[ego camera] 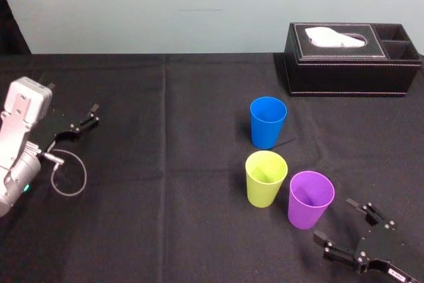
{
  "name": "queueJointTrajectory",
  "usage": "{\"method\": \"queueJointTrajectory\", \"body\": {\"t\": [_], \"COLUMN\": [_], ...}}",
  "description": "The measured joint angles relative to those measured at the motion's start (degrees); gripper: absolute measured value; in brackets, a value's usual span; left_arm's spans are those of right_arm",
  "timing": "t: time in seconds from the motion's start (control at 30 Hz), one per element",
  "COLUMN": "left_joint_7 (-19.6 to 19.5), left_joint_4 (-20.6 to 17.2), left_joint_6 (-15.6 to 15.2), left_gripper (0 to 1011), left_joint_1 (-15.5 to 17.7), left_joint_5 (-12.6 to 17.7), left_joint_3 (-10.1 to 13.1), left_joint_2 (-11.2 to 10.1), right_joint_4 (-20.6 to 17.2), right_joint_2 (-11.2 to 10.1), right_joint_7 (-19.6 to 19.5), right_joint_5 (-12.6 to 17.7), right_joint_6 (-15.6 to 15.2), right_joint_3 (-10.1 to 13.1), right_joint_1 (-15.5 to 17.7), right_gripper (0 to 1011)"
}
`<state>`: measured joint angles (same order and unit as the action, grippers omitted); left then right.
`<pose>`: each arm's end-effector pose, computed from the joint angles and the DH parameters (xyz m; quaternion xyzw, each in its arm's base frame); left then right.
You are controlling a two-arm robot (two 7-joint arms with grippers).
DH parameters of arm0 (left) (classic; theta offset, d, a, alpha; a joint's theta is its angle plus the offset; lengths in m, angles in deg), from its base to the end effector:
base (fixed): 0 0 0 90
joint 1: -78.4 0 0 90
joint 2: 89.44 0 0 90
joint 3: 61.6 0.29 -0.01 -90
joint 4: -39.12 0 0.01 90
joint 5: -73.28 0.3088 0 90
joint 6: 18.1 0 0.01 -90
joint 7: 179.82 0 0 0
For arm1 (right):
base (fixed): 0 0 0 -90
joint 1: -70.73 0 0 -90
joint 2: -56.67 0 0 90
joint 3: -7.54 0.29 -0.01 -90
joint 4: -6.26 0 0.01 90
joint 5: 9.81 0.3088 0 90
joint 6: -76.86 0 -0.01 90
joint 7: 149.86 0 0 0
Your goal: Stack the three plastic cups sequentially using one hand.
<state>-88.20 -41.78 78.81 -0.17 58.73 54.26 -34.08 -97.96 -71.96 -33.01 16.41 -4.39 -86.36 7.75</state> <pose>0.3581 0.0827 -0.3023 0.1414 -0.1324 0.5799 0.7913 0.2013 -0.1209 -0.3105 -0.0961 0.0247 -0.4133 0.9052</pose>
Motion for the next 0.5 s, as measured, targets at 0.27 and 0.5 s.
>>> {"method": "queueJointTrajectory", "body": {"t": [0.27, 0.5], "left_joint_7": [0.0, 0.0], "left_joint_4": [0.0, 0.0], "left_joint_6": [0.0, 0.0], "left_gripper": [1011, 1011], "left_joint_1": [0.0, 0.0], "left_joint_5": [0.0, 0.0], "left_joint_3": [0.0, 0.0], "left_joint_2": [0.0, 0.0], "right_joint_4": [1.3, 2.5], "right_joint_2": [1.5, 2.8], "right_joint_7": [0.2, -0.3], "right_joint_5": [-1.5, -4.1], "right_joint_6": [-0.8, -1.1], "right_joint_3": [-1.3, -2.8], "right_joint_1": [-2.3, -4.7], "right_gripper": [1003, 1003]}}
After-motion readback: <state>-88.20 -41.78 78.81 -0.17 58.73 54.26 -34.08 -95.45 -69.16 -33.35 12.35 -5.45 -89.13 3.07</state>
